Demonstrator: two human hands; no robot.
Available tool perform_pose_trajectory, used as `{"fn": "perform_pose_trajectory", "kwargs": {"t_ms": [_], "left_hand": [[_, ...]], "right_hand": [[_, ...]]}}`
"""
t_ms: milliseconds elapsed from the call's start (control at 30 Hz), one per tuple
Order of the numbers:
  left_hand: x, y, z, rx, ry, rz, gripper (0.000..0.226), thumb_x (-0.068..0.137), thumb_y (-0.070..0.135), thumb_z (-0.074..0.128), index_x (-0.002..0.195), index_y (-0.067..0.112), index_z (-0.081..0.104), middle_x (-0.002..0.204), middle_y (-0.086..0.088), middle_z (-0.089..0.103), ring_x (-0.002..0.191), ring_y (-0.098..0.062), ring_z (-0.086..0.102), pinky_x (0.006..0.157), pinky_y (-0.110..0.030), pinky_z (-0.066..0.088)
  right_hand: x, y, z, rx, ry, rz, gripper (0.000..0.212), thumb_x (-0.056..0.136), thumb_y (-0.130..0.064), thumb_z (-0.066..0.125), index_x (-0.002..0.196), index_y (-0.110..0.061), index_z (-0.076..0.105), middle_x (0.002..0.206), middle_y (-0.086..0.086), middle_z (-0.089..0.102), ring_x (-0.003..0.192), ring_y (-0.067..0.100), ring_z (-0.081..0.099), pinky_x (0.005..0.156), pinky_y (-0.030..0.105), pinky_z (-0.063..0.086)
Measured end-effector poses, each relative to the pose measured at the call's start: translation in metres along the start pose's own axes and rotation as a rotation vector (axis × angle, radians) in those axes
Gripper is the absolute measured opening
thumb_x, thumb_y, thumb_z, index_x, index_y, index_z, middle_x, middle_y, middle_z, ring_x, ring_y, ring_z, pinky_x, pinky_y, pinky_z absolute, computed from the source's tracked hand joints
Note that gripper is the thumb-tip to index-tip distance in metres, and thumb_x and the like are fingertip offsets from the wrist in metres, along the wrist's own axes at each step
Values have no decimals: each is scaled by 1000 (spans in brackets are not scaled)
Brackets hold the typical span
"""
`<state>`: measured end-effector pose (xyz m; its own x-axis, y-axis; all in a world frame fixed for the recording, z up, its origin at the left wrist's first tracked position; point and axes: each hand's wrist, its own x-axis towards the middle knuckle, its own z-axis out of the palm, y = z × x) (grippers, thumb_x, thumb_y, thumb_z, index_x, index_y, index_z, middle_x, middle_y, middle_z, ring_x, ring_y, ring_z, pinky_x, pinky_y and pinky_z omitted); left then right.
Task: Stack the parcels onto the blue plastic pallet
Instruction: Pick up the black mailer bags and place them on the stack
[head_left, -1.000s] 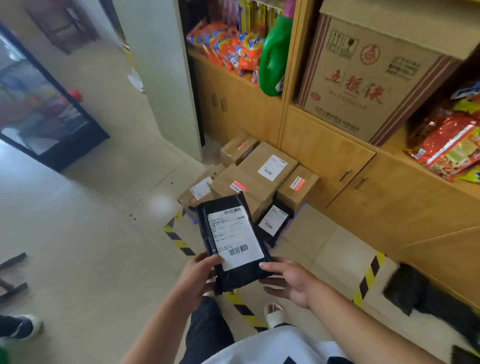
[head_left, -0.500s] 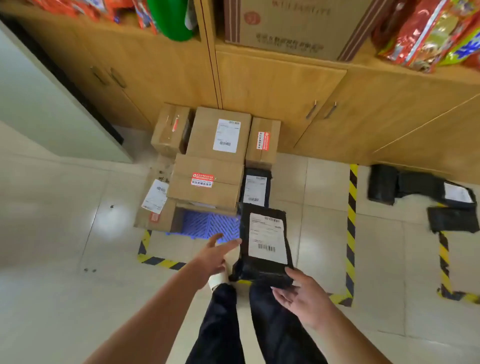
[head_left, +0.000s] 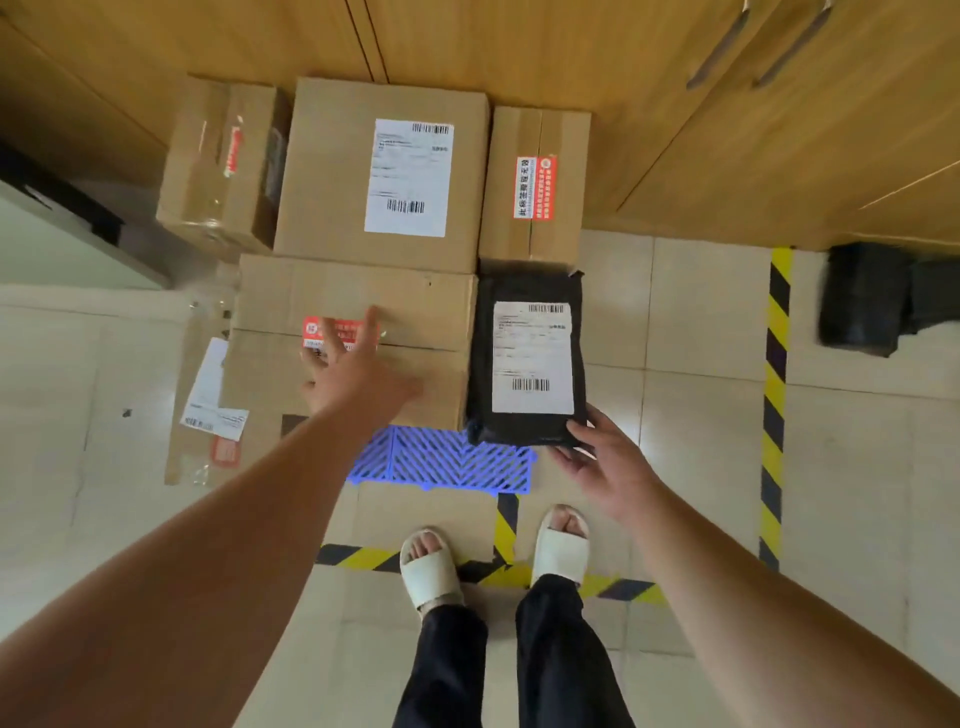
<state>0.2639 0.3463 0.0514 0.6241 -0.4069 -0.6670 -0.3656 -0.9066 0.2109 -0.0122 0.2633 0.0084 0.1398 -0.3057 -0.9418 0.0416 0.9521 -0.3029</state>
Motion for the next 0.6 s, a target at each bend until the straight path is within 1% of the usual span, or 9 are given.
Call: {"fn": "perform_pose_trajectory", "kwargs": {"t_ms": [67,133,200,267,333,400,467,500,600], "left_hand": [[0,0,5,60,31,7,105,70,50,79,149,52,9,165,-4,-6,149,-43,2,114,-59,26],[1,3,3,51,30,13,103,72,48,81,149,51,13,165,-6,-2,148,-44,0,114,-60,26],[3,5,1,54,28,4,103,72,46,82,149,50,13,165,-6,-2,148,-45,-1,113,-61,26],[0,7,0,77,20,-16,105,73,47,81,150,49,9,165,-6,-6,148,-45,-3,114,-62,24],[-2,9,0,88,21,-21,106,74,49,80,151,49,7,165,-5,-9,149,-44,-5,115,-62,23],[-3,10,-1,103,19,-23,105,75,51,79,151,48,6,165,-4,-9,149,-43,-4,114,-61,25],[-5,11,-1,118,23,-32,104,75,52,78,150,48,7,165,-4,-9,149,-42,-3,115,-59,26],[-6,12,-1,117,26,-36,104,75,52,78,150,48,7,165,-3,-9,149,-42,-3,115,-58,25],[-8,14,-1,81,26,-44,105,75,49,79,150,48,7,165,-3,-10,150,-41,-6,117,-59,22]], "right_hand": [[17,0,4,3,-1,15,46,97,9,46,138,-9,54,128,22,62,112,35,64,97,43,51],[26,1,6,-24,19,32,48,97,11,45,139,-11,53,130,23,62,116,35,63,94,41,53],[32,2,8,-51,61,37,50,97,12,43,140,-13,53,127,20,63,113,33,64,87,37,55],[38,2,12,-84,76,39,51,97,12,42,140,-14,54,126,18,65,109,31,65,87,35,55],[43,2,21,-109,59,46,49,98,9,45,138,-17,56,129,16,64,112,32,64,95,38,54],[45,1,30,-121,31,67,45,97,3,47,134,-21,59,131,14,63,118,32,61,104,42,49],[44,0,34,-128,6,82,41,97,-1,47,129,-25,60,124,10,64,121,34,58,106,45,46],[43,-1,34,-137,-7,87,42,97,-4,47,129,-26,60,122,7,64,122,35,57,106,47,45],[35,-10,29,-187,-65,109,44,97,-12,49,136,-32,56,127,2,61,124,36,54,104,53,43]]}}
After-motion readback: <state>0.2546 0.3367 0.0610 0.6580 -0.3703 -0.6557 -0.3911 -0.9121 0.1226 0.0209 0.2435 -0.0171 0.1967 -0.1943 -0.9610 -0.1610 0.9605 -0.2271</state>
